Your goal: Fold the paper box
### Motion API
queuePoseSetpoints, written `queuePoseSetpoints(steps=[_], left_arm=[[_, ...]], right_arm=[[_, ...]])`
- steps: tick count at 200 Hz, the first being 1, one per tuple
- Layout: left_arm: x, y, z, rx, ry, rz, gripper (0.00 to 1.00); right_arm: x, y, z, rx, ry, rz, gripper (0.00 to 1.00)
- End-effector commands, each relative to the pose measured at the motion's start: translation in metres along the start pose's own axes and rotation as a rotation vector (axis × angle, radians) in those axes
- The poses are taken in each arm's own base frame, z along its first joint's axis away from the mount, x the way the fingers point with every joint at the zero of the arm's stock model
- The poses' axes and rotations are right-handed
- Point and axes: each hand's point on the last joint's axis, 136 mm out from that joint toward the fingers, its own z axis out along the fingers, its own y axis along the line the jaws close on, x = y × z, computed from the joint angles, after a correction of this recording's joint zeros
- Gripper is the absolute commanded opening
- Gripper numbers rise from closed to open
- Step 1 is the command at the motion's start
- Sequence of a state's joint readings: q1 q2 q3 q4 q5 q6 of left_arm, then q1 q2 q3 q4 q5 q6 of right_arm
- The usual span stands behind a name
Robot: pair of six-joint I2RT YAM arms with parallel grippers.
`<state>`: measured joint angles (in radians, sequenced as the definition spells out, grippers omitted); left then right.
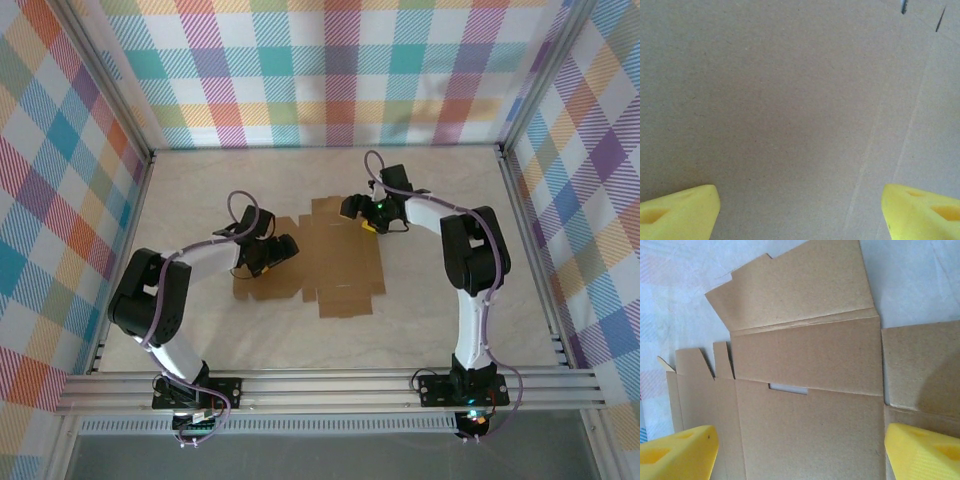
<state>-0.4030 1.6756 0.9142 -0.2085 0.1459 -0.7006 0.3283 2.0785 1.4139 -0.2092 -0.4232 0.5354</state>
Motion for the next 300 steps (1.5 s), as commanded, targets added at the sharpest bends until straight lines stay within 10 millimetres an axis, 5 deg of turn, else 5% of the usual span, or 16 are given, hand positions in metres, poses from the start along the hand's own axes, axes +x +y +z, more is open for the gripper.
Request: queuePoseSetpoints(steps=[1, 26, 51, 82, 123, 172, 213, 300], left_arm=[[0.013, 0.015, -0.005, -0.053, -0.007, -0.039, 0.85], [-0.011, -0.008, -0.032, -0.018, -0.103, 0.038, 0.85], [-0.018, -0.039, -0.04, 0.042, -0.055, 0.178, 0.85], [-0.019, -0.054, -0.021, 0.06, 0.025, 0.244, 0.81], [-0.01, -0.045, 0.004, 0.051, 0.089, 0.211, 0.68], [0.003, -0.032, 0.015, 0.043, 0.119, 0.155, 0.63], [0.01, -0.018, 0.018, 0.01, 0.119, 0.131, 0.63], [0.012, -0.009, 0.015, -0.017, 0.104, 0.095, 0.63]], right_arm=[[0.003, 0.028, -0.03, -0.043, 0.002, -0.11, 0.87], [0.009, 0.029, -0.071, 0.014, -0.104, -0.165, 0.87], [0.036, 0.001, -0.095, 0.057, -0.15, -0.066, 0.86], [0.081, -0.024, -0.096, 0.039, -0.13, 0.061, 0.85], [0.112, -0.037, -0.085, -0.024, -0.107, 0.177, 0.79], [0.117, -0.044, -0.065, -0.039, -0.06, 0.207, 0.69], [0.112, -0.03, -0.053, -0.09, -0.032, 0.186, 0.62], [0.105, -0.022, -0.067, -0.036, -0.076, 0.094, 0.07]])
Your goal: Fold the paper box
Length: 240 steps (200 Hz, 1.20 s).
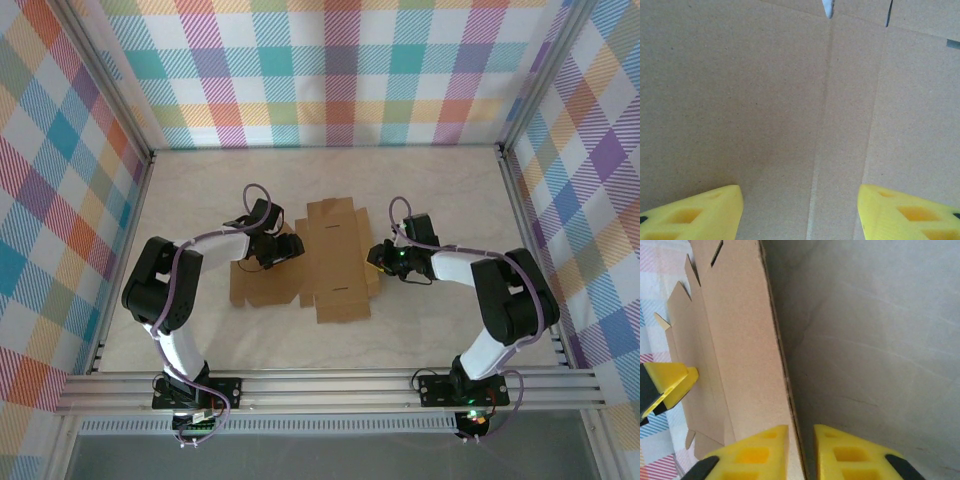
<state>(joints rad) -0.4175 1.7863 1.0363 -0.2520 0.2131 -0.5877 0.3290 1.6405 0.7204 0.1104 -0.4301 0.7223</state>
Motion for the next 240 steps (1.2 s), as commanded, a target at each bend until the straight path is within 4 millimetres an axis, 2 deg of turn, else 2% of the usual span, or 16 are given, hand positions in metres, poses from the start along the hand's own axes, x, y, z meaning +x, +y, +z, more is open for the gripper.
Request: queuePoseSetpoints(steps=[1, 11, 29, 50, 86, 132, 172, 212, 240], left_arm=[[0.014, 0.012, -0.001, -0.043, 0.03, -0.027, 0.63], [0.013, 0.011, -0.003, -0.039, 0.024, -0.028, 0.64], [0.01, 0.006, -0.012, -0.029, -0.006, -0.016, 0.67], [0.001, -0.002, -0.032, -0.015, -0.062, 0.0, 0.71], [-0.007, -0.01, -0.058, -0.001, -0.092, 0.027, 0.73], [-0.01, -0.007, -0.06, 0.006, -0.093, 0.018, 0.77], [-0.008, -0.004, -0.059, 0.0, -0.088, 0.019, 0.78], [-0.009, -0.003, -0.059, -0.004, -0.088, 0.025, 0.79], [-0.008, -0.002, -0.058, -0.005, -0.084, 0.026, 0.79]], right_arm=[[-0.009, 0.014, -0.01, 0.002, -0.035, -0.062, 0.06], [-0.009, 0.011, -0.011, 0.033, -0.033, -0.08, 0.0], [-0.007, 0.002, -0.013, 0.147, -0.003, -0.13, 0.0], [-0.009, -0.018, -0.021, 0.353, 0.045, -0.217, 0.0], [-0.03, -0.04, -0.047, 0.662, 0.048, -0.381, 0.0], [-0.051, -0.056, -0.067, 1.076, 0.051, -0.585, 0.0], [-0.066, -0.053, -0.081, 1.379, 0.0, -0.707, 0.0], [-0.066, -0.055, -0.073, 1.459, 0.009, -0.749, 0.0], [-0.065, -0.052, -0.07, 1.408, -0.001, -0.758, 0.0]])
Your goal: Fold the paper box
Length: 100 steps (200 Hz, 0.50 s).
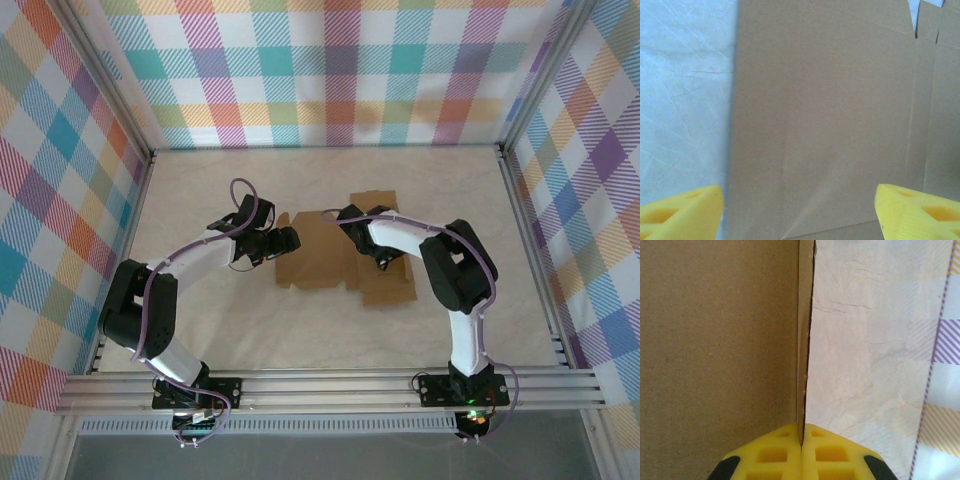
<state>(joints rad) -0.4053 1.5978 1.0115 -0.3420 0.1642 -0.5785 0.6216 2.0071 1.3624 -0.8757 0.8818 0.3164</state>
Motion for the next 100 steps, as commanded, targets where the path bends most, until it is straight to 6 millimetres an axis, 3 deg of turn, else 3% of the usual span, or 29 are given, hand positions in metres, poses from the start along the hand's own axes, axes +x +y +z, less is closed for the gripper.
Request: queuePoseSetpoints(steps=[1, 46, 77, 100], left_arm=[[0.0, 0.003, -0.004, -0.011, 0.008, 0.014, 0.79], [-0.002, -0.003, -0.002, 0.016, 0.009, 0.024, 0.81], [-0.004, -0.017, -0.009, 0.083, 0.0, 0.096, 0.88], [-0.01, -0.033, -0.016, 0.149, -0.024, 0.169, 0.93]], right_arm=[[0.004, -0.011, -0.003, 0.026, -0.005, -0.023, 0.0], [-0.013, 0.04, -0.039, -0.544, -0.147, 0.045, 0.0], [-0.016, 0.044, -0.054, -0.714, -0.266, -0.019, 0.0], [-0.026, 0.038, -0.062, -0.851, -0.294, 0.048, 0.0]])
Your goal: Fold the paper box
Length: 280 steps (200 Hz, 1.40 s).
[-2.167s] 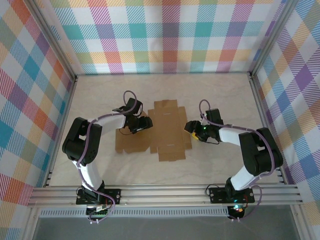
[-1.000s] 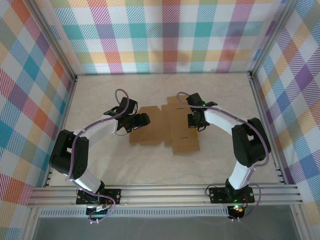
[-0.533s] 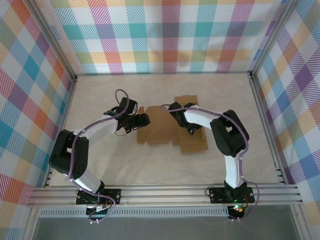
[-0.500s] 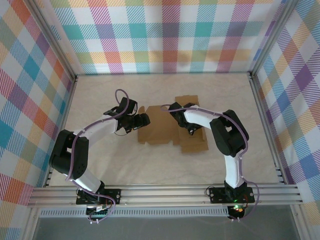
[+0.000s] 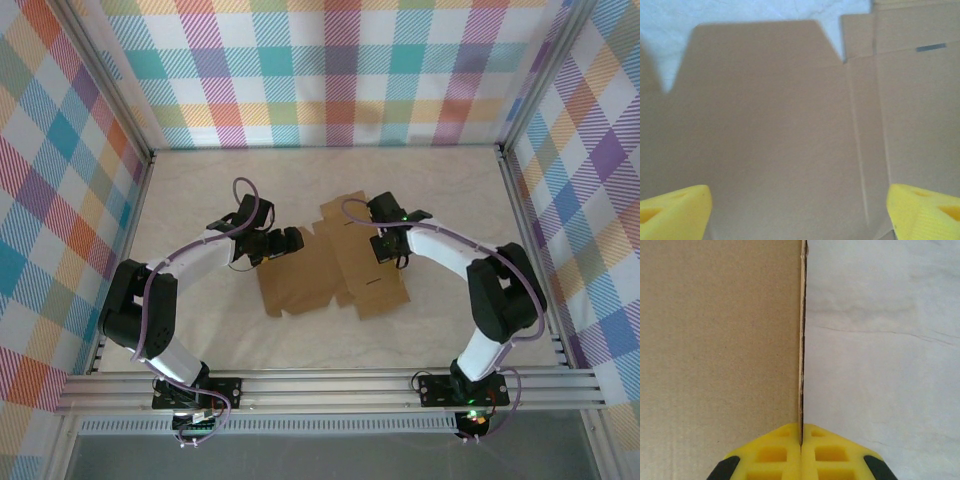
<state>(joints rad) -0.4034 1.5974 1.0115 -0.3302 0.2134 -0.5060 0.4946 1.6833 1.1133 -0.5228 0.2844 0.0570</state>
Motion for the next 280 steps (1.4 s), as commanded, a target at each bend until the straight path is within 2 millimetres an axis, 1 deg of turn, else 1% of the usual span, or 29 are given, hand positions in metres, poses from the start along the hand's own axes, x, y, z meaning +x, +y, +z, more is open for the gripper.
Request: queuePoseSetpoints(steps=[1, 6, 29, 48, 63, 87, 100, 113, 120, 123, 134, 136, 143, 146, 152, 163, 174, 178, 190, 199, 209, 213, 226, 243, 265, 280], left_arm=[[-0.014, -0.025, -0.015, 0.105, -0.047, 0.1, 0.93], [-0.023, -0.034, -0.018, 0.135, -0.078, 0.122, 0.93], [-0.041, -0.066, -0.022, 0.222, -0.102, 0.206, 0.95], [-0.057, -0.095, -0.02, 0.293, -0.117, 0.276, 0.97], [-0.073, -0.114, -0.018, 0.341, -0.137, 0.334, 0.97], [-0.098, -0.138, -0.01, 0.393, -0.172, 0.43, 0.95], [-0.112, -0.148, -0.002, 0.403, -0.16, 0.422, 0.93], [-0.124, -0.163, 0.003, 0.429, -0.132, 0.396, 0.91], [-0.126, -0.164, 0.009, 0.412, -0.095, 0.366, 0.91], [-0.128, -0.167, 0.008, 0.407, -0.093, 0.359, 0.9], [-0.135, -0.17, 0.017, 0.356, -0.073, 0.324, 0.89], [-0.133, -0.168, 0.021, 0.343, -0.062, 0.316, 0.89], [-0.139, -0.17, 0.022, 0.307, -0.061, 0.297, 0.88], [-0.138, -0.17, 0.026, 0.292, -0.05, 0.29, 0.87], [-0.14, -0.174, 0.026, 0.278, -0.047, 0.287, 0.87], [-0.138, -0.178, 0.031, 0.244, -0.033, 0.282, 0.85], [-0.138, -0.181, 0.037, 0.204, -0.031, 0.276, 0.82], [-0.138, -0.181, 0.039, 0.186, -0.03, 0.271, 0.8], [-0.137, -0.182, 0.044, 0.138, -0.028, 0.247, 0.71], [-0.136, -0.185, 0.047, 0.123, -0.022, 0.232, 0.68], [-0.134, -0.19, 0.05, 0.119, -0.017, 0.218, 0.68], [-0.133, -0.192, 0.051, 0.118, -0.016, 0.216, 0.68], [-0.132, -0.196, 0.054, 0.108, -0.028, 0.209, 0.68], [-0.13, -0.202, 0.058, 0.111, -0.04, 0.202, 0.68], [-0.129, -0.203, 0.068, 0.121, -0.035, 0.175, 0.68], [-0.127, -0.199, 0.076, 0.109, -0.027, 0.169, 0.68]], right_arm=[[-0.019, 0.024, -0.009, -0.24, -0.088, -0.018, 0.0], [-0.022, 0.022, -0.01, -0.252, -0.096, -0.004, 0.0], [-0.035, 0.022, -0.018, -0.322, -0.13, 0.034, 0.0], [-0.044, 0.022, -0.028, -0.386, -0.16, 0.055, 0.0], [-0.049, 0.019, -0.037, -0.411, -0.183, 0.064, 0.0], [-0.048, 0.015, -0.041, -0.398, -0.178, 0.048, 0.0], [-0.045, 0.013, -0.039, -0.383, -0.164, 0.043, 0.0], [-0.042, 0.009, -0.038, -0.357, -0.154, 0.037, 0.0], [-0.041, 0.007, -0.037, -0.34, -0.15, 0.036, 0.0], [-0.04, 0.006, -0.036, -0.334, -0.149, 0.034, 0.0], [-0.038, 0.002, -0.036, -0.309, -0.147, 0.031, 0.0], [-0.038, 0.001, -0.035, -0.304, -0.144, 0.031, 0.0], [-0.038, 0.0, -0.035, -0.289, -0.144, 0.028, 0.0], [-0.037, -0.001, -0.035, -0.282, -0.144, 0.025, 0.0], [-0.036, -0.002, -0.034, -0.269, -0.142, 0.021, 0.0], [-0.036, -0.003, -0.034, -0.248, -0.144, 0.01, 0.0], [-0.037, -0.002, -0.033, -0.235, -0.148, -0.008, 0.0], [-0.036, -0.001, -0.033, -0.229, -0.148, -0.015, 0.0], [-0.037, 0.0, -0.031, -0.203, -0.149, -0.043, 0.0], [-0.037, -0.001, -0.029, -0.176, -0.151, -0.057, 0.0], [-0.039, -0.002, -0.026, -0.143, -0.156, -0.066, 0.0], [-0.04, -0.003, -0.025, -0.118, -0.161, -0.103, 0.0], [-0.042, -0.005, -0.022, -0.055, -0.168, -0.143, 0.0], [-0.045, -0.003, -0.019, -0.005, -0.18, -0.182, 0.0], [-0.049, 0.005, -0.016, 0.002, -0.202, -0.211, 0.0], [-0.049, 0.01, -0.014, -0.004, -0.206, -0.224, 0.0]])
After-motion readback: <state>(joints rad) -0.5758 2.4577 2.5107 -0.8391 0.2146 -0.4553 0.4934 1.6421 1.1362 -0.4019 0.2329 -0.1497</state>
